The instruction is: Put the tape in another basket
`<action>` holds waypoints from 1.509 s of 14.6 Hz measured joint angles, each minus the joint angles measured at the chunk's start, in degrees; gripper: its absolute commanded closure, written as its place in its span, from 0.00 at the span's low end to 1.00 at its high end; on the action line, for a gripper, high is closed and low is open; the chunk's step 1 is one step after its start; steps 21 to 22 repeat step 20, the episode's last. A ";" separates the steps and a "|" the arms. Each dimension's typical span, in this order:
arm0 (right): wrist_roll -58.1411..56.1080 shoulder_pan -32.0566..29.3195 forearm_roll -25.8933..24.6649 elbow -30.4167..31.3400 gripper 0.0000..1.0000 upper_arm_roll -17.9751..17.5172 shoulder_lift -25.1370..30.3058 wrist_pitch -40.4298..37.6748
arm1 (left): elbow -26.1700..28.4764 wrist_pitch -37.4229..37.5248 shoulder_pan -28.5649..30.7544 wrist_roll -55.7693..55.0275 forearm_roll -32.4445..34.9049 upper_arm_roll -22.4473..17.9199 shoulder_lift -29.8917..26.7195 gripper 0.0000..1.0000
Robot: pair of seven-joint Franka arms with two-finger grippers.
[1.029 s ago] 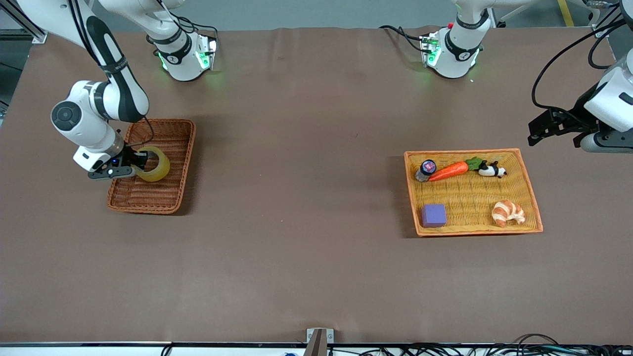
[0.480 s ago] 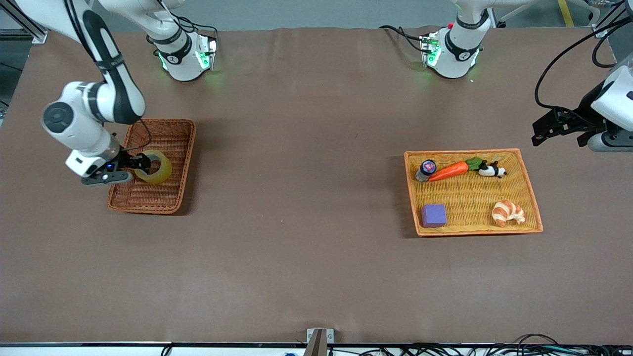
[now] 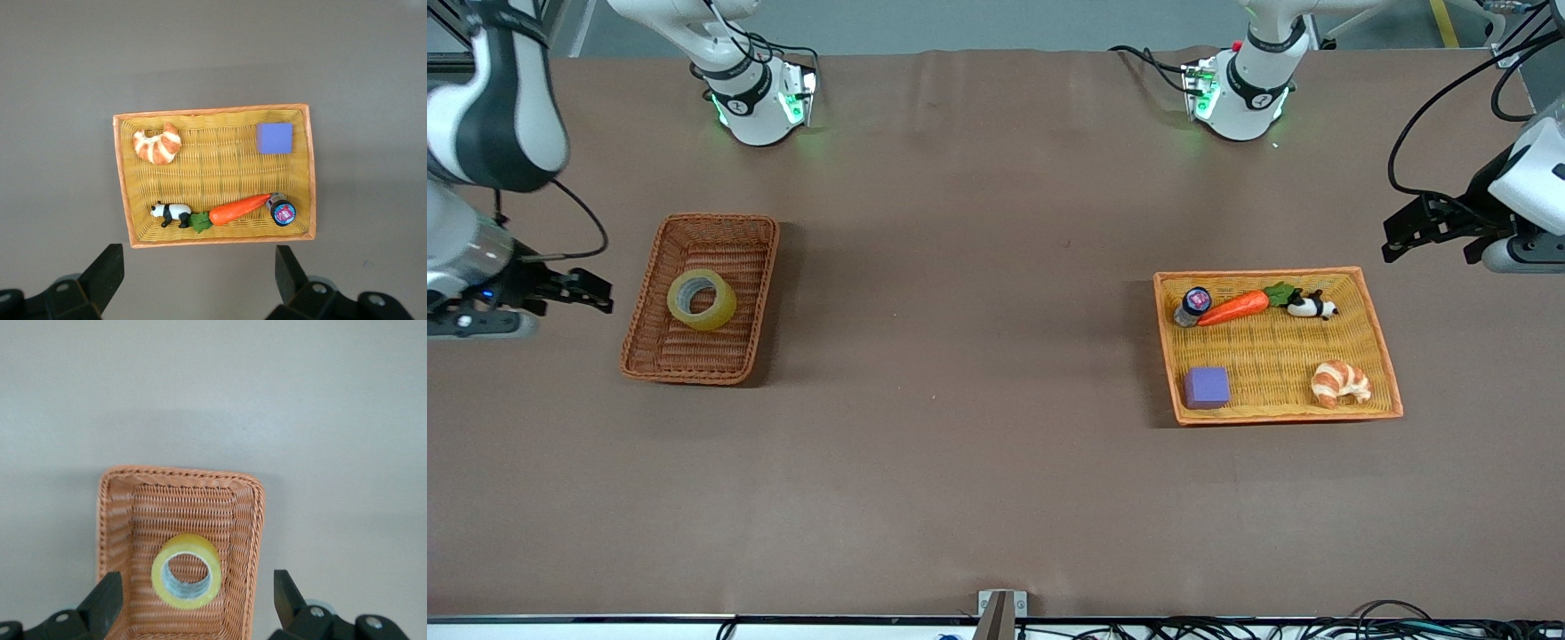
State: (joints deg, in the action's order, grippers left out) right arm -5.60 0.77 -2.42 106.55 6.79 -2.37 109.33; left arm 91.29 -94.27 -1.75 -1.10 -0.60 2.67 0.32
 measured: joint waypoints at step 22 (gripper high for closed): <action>3.03 1.24 1.39 -22.78 0.00 -1.43 1.56 -24.08 | -0.06 2.18 0.02 0.15 0.68 -0.05 -0.85 0.00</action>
